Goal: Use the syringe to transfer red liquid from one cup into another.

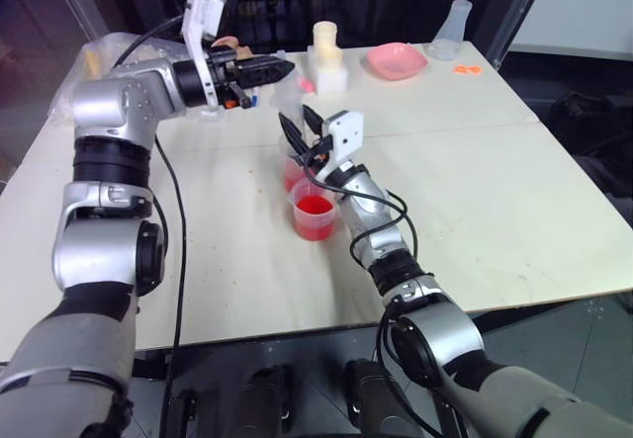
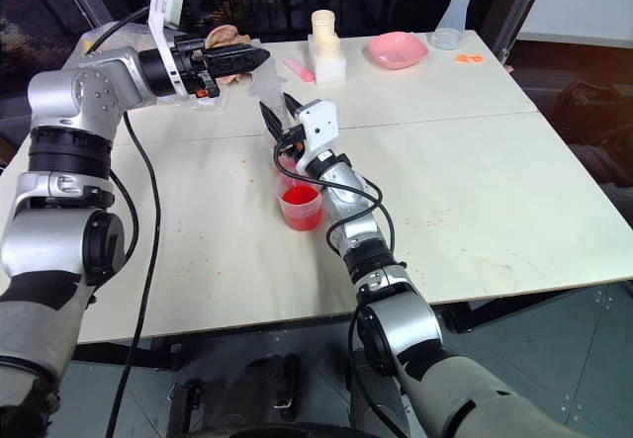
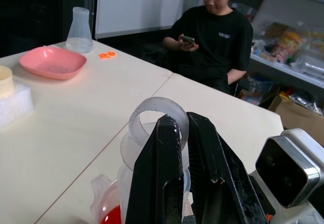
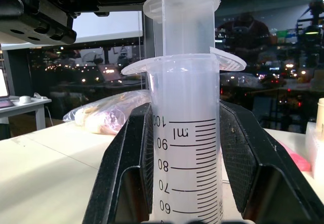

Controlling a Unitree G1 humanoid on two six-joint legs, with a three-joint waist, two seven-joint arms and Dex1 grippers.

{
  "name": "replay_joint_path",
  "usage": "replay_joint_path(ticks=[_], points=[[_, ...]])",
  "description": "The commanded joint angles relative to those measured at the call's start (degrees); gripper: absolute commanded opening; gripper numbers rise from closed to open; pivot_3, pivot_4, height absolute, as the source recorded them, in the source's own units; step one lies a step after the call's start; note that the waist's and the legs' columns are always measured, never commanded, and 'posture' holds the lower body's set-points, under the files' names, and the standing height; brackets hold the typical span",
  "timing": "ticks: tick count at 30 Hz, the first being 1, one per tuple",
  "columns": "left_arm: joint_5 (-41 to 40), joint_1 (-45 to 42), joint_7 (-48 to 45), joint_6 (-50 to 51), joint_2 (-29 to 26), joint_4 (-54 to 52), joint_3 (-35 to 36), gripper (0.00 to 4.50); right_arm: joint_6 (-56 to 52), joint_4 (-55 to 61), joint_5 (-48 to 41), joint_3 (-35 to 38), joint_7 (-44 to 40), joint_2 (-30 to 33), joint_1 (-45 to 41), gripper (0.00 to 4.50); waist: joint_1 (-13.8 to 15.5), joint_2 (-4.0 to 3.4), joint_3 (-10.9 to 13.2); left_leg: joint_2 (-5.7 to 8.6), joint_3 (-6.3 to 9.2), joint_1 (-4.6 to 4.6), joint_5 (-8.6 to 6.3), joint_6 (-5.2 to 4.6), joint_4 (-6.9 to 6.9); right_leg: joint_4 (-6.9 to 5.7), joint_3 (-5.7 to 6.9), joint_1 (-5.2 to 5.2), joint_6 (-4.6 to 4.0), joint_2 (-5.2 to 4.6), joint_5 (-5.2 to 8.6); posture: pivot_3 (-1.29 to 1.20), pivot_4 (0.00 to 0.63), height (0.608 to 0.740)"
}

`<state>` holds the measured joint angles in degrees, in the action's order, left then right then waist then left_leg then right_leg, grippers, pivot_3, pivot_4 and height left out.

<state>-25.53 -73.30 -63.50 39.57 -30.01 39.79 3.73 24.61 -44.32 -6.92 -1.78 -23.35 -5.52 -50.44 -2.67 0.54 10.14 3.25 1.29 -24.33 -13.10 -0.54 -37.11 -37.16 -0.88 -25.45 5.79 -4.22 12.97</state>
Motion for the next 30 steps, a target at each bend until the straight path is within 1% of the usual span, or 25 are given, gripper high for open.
replay_joint_path(ticks=[1, 6, 10, 15, 23, 30], points=[[-2.5, -3.9, -0.7, 0.6, -0.6, -3.5, 3.1, 0.77, -1.4, -1.5, 1.1, -0.6, -0.3, 0.2, 1.1, 1.29, 0.0, 0.00, 0.0, 0.00, 0.00, 0.00, 0.00, 0.00, 0.00, 0.00, 0.00, 0.00, 0.00, 0.00, 0.00, 0.00, 0.150, 0.740], [-2.6, -3.7, -0.7, 1.6, -0.7, -3.7, 3.3, 2.04, -1.5, -1.1, 1.1, -0.7, -0.4, 0.5, 1.1, 1.29, 0.0, 0.00, 0.0, 0.00, 0.00, 0.00, 0.00, 0.00, 0.00, 0.00, 0.00, 0.01, 0.00, 0.01, 0.00, 0.00, 0.150, 0.740], [-2.1, -3.1, -1.2, 0.7, -0.9, -4.6, 3.0, 2.87, -1.7, -0.3, 0.9, -0.6, -0.5, 0.8, 1.0, 1.29, 0.0, 0.00, 0.0, 0.00, 0.00, 0.01, 0.00, 0.00, 0.00, 0.00, 0.00, 0.00, 0.00, 0.01, 0.00, 0.00, 0.150, 0.740], [-2.3, -2.4, -1.2, 1.0, -1.6, -5.3, 3.6, 2.87, -2.9, 1.6, -0.3, 0.3, -0.4, 1.0, 0.8, 1.29, 0.0, 0.00, 0.0, 0.00, 0.00, 0.00, 0.00, 0.00, 0.00, 0.00, -0.01, 0.00, 0.00, 0.01, 0.00, 0.00, 0.150, 0.740], [-3.0, 0.5, -1.0, 2.9, -4.5, -6.8, 5.1, 2.87, -5.1, 6.3, -1.5, 1.2, 0.1, 1.4, 0.4, 1.29, 0.0, 0.00, 0.0, -0.01, 0.01, 0.01, 0.00, 0.00, 0.00, 0.00, -0.02, 0.00, 0.00, 0.01, 0.00, 0.00, 0.150, 0.740], [-2.6, 4.2, -1.3, 3.9, -8.5, -8.8, 5.4, 2.87, -7.4, 11.3, -2.1, 1.7, 0.6, 2.1, 0.3, 1.29, 0.0, 0.00, 0.0, -0.01, 0.04, 0.00, 0.01, 0.01, 0.00, -0.02, -0.01, -0.01, 0.00, 0.01, 0.00, 0.00, 0.150, 0.740]])
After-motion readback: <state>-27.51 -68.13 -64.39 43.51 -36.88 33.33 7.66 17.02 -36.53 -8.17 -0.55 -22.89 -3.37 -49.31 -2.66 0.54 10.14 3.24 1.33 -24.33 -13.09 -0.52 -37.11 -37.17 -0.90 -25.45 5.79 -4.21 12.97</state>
